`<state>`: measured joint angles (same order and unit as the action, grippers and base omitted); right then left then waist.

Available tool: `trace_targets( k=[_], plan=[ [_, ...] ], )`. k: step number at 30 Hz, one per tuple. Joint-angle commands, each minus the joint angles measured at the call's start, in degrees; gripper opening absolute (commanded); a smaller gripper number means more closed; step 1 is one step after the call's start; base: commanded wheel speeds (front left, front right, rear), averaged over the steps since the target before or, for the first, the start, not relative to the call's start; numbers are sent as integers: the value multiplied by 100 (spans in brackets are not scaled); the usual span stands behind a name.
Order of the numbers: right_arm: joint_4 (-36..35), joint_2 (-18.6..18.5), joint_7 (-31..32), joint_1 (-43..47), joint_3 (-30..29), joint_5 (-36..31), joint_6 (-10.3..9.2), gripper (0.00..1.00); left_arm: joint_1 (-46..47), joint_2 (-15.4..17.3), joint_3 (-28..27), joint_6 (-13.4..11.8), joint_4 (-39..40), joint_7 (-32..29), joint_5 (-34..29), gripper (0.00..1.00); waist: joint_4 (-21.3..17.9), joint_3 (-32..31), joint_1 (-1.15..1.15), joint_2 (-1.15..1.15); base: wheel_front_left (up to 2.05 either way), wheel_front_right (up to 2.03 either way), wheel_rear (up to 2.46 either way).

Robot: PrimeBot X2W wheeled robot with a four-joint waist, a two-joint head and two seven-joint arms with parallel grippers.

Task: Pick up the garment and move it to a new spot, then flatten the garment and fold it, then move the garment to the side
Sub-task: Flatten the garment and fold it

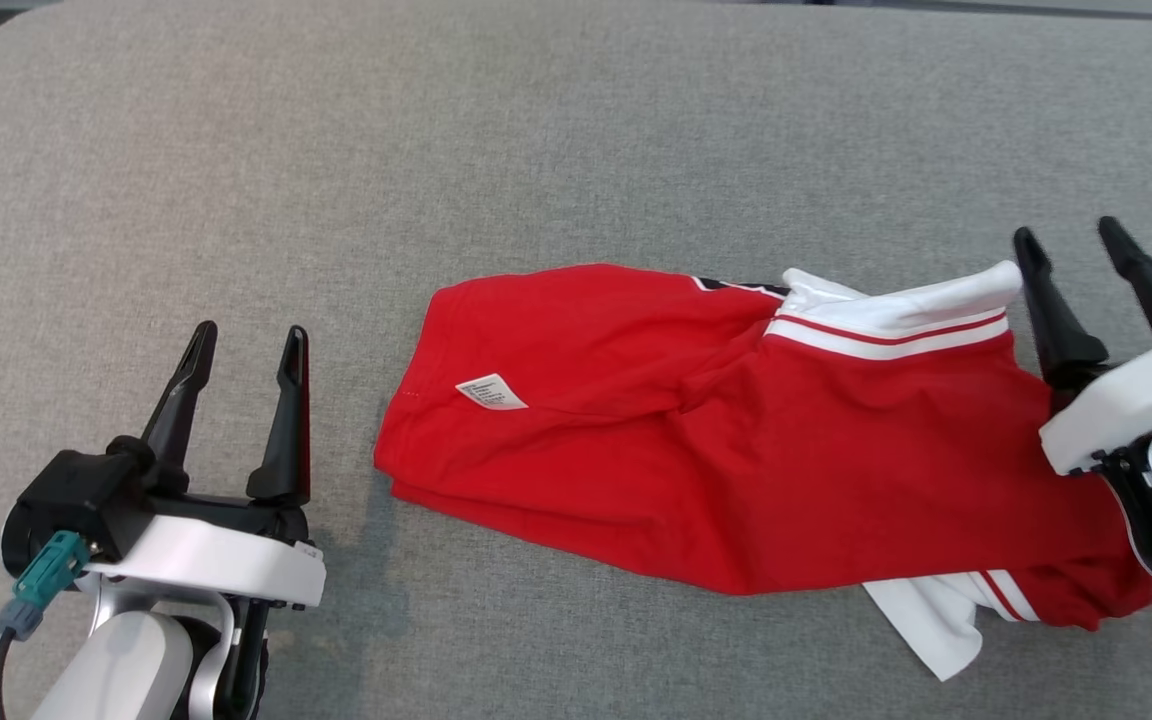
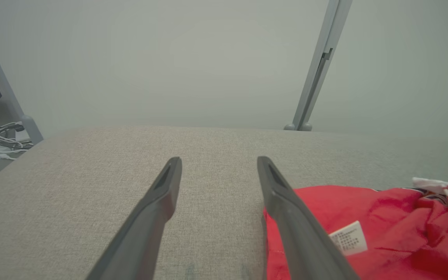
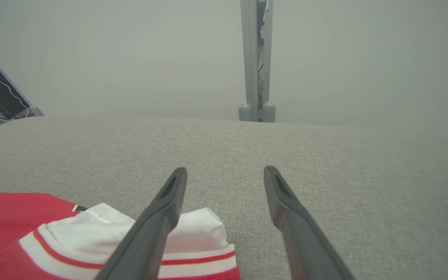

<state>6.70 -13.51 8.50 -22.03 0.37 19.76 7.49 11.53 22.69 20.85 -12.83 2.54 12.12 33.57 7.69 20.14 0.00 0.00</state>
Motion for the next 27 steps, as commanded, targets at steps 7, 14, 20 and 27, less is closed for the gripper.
trace_targets(
  k=[7, 14, 20, 27],
  plan=[
    [487, -474, 806, -341, 666, 436, 2, 100, 237, -79, 12, 117, -210, 109, -9, 100, 80, 175, 0, 0, 0, 0, 0],
    [270, -616, 1115, -413, 841, 855, 2, 0, 319, -95, -11, 170, -325, 160, -10, 100, 29, 192, 0, 0, 0, 0, 0],
    [-227, -681, 1004, -623, 1031, 843, 2, 0, 328, -89, -30, 167, -386, 196, -17, 100, -41, 135, 0, 0, 0, 0, 0],
    [-1226, -654, 666, -390, 1437, 530, 2, 0, 274, -41, -48, 141, -362, 204, -26, 100, -169, 87, 0, 0, 0, 0, 0]
  ],
)
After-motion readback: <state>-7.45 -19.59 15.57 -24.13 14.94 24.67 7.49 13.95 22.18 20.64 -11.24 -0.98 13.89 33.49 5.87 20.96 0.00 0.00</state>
